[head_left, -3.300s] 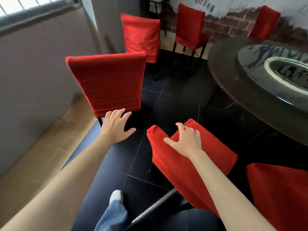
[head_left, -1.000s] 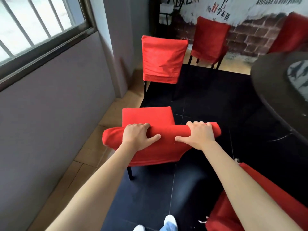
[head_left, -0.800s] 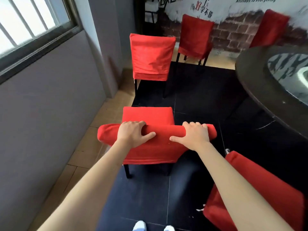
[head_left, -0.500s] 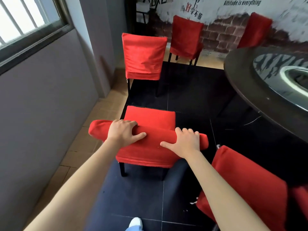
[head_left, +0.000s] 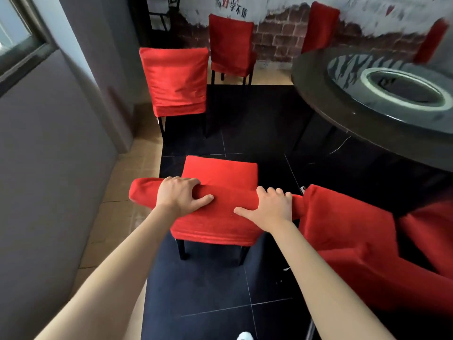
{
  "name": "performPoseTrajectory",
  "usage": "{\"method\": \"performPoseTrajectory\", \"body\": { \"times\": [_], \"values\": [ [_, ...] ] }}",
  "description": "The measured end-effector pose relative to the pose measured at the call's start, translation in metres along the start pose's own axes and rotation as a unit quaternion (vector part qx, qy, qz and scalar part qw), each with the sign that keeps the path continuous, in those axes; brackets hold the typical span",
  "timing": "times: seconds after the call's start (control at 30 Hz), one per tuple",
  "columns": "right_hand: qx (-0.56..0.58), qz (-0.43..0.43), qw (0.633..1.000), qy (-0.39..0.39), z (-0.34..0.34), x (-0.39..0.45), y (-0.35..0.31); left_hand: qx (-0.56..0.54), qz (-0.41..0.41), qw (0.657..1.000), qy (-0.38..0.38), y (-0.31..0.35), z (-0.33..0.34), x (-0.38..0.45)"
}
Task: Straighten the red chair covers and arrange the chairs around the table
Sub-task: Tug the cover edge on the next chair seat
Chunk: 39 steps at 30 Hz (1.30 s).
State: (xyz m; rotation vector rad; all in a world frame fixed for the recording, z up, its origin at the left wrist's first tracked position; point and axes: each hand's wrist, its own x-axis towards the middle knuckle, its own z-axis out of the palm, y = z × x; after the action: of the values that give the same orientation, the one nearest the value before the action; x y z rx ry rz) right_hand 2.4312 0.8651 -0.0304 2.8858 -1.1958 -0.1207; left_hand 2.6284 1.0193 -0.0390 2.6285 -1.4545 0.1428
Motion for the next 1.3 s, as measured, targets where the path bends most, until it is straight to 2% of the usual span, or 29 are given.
{"method": "performPoseTrajectory", "body": {
  "times": [0.4,0.97,1.3],
  "values": [
    [0.018,0.106,0.994,-0.006,0.001,-0.061,-0.04,-0.011,0.099,0.995,-0.001,-0.026,-0.003,-0.017],
    [0.012,0.14,0.99,-0.011,-0.002,-0.069,-0.053,-0.013,0.136,0.991,0.003,-0.033,-0.004,-0.016],
    [0.023,0.206,0.978,-0.002,-0.006,-0.07,-0.129,-0.019,0.211,0.977,0.004,-0.1,-0.007,0.003]
  ]
}}
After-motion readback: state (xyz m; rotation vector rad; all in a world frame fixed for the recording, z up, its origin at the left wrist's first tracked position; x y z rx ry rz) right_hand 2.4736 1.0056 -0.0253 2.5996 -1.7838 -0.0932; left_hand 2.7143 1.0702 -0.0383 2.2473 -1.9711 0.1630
